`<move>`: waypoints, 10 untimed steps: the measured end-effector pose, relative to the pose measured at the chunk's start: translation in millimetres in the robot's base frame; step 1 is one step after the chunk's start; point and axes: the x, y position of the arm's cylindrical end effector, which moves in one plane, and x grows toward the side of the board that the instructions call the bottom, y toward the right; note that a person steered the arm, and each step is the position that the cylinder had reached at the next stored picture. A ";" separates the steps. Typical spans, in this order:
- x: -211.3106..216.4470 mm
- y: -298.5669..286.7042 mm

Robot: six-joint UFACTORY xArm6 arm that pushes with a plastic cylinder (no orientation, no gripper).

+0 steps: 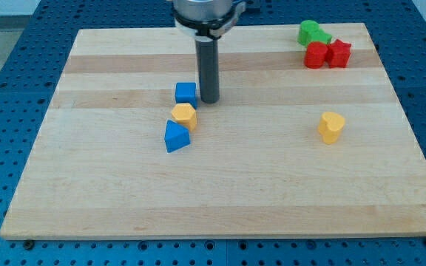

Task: Move the yellow heart diagonally bottom right to the blue triangle

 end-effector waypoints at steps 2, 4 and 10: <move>0.3 124.4; 33.5 245.1; 110.7 183.8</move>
